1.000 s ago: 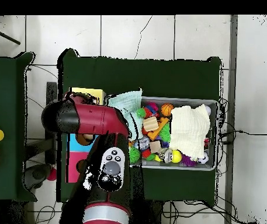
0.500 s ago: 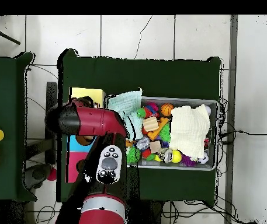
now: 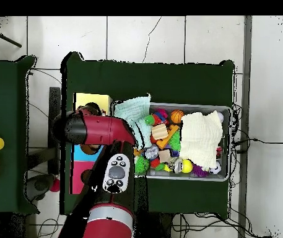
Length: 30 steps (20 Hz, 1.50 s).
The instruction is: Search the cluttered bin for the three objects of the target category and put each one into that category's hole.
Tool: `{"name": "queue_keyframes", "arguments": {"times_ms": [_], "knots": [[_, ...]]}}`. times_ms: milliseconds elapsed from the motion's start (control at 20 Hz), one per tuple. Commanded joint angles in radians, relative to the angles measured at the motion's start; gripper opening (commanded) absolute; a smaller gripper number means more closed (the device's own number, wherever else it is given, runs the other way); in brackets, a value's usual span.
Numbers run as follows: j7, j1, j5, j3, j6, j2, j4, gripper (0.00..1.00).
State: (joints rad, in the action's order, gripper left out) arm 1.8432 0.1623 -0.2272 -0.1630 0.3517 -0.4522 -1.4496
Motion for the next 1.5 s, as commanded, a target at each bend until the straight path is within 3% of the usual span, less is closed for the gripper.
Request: {"name": "queue_keyframes", "arguments": {"times_ms": [50,450,700,800,1050,1500], "knots": [[0.103,-0.015,0.054,0.025,0.005,0.043,-0.023,0.0],[0.109,-0.016,0.058,0.028,-0.034,0.047,-0.038,0.0],[0.117,-0.015,0.05,0.034,-0.037,0.007,-0.057,0.0],[0.125,-0.004,0.051,0.017,-0.036,-0.001,-0.05,0.0],[0.146,0.028,0.067,-0.036,-0.151,0.009,-0.02,0.0],[0.121,0.038,0.051,-0.058,-0.143,-0.011,0.017,0.0]]}}
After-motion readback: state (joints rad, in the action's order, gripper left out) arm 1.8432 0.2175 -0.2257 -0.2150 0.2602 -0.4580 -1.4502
